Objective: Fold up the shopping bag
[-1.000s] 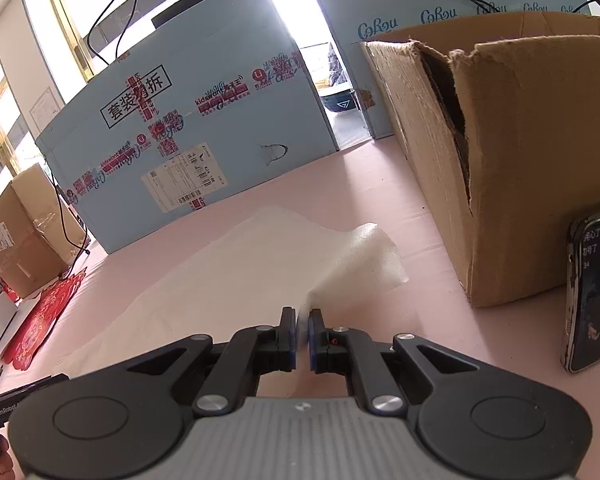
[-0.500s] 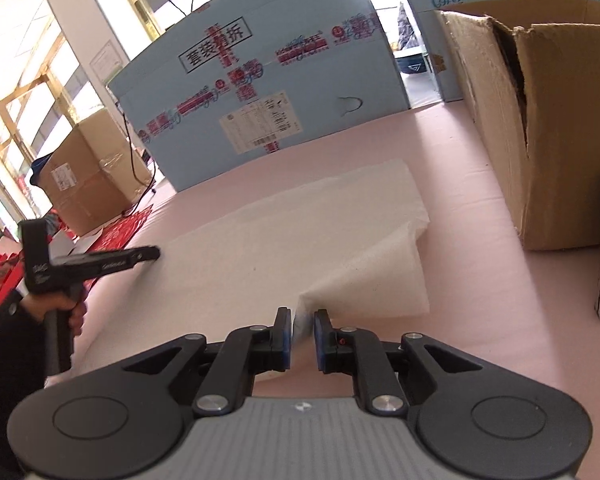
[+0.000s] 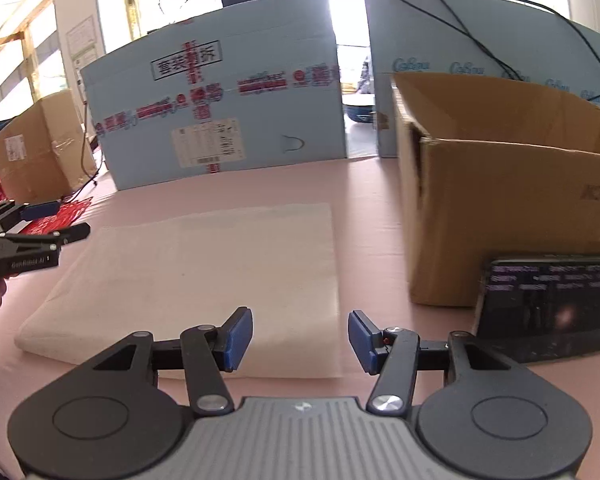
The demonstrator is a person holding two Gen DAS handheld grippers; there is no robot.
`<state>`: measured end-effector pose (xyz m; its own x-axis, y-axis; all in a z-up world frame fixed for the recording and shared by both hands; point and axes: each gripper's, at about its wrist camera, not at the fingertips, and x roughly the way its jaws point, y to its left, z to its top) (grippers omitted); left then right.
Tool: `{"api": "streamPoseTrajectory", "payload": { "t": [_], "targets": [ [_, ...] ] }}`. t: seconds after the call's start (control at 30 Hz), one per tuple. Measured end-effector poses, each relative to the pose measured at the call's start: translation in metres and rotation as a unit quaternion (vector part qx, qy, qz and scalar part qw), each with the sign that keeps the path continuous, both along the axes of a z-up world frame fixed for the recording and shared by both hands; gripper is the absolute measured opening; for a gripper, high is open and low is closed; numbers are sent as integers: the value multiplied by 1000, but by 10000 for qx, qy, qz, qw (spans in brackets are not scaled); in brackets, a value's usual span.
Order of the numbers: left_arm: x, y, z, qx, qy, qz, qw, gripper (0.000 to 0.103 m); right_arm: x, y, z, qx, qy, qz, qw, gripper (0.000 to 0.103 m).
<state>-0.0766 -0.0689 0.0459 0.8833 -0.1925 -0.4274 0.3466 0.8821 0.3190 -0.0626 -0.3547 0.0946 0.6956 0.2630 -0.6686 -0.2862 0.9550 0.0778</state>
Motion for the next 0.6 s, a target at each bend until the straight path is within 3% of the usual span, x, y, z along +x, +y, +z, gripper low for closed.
{"api": "streamPoseTrajectory", "payload": {
  "t": [0.07,0.17,0.27,0.33,0.47,0.6],
  "targets": [
    [-19,-18,-8,145,60,-297,9994,82,7,19,-6,-82,-15,430,9990,55],
    [-27,-28,-21,326,247,-216,9989,83,14,36,-16,-390,3,1046,9938,55],
    [-25,-28,-32,430,470,-159,9978,84,15,39,-29,-1032,-147,1984,9746,55],
    [-25,-26,-36,436,455,-117,9979,85,13,36,-30,-1201,-296,2324,9647,56],
    [-25,-22,-38,387,441,-39,9983,90,5,29,-29,-1721,-633,2506,9506,59],
    [-24,-19,-39,334,456,-19,9984,92,-14,11,-28,-1892,-773,2303,9514,59]
  ]
}}
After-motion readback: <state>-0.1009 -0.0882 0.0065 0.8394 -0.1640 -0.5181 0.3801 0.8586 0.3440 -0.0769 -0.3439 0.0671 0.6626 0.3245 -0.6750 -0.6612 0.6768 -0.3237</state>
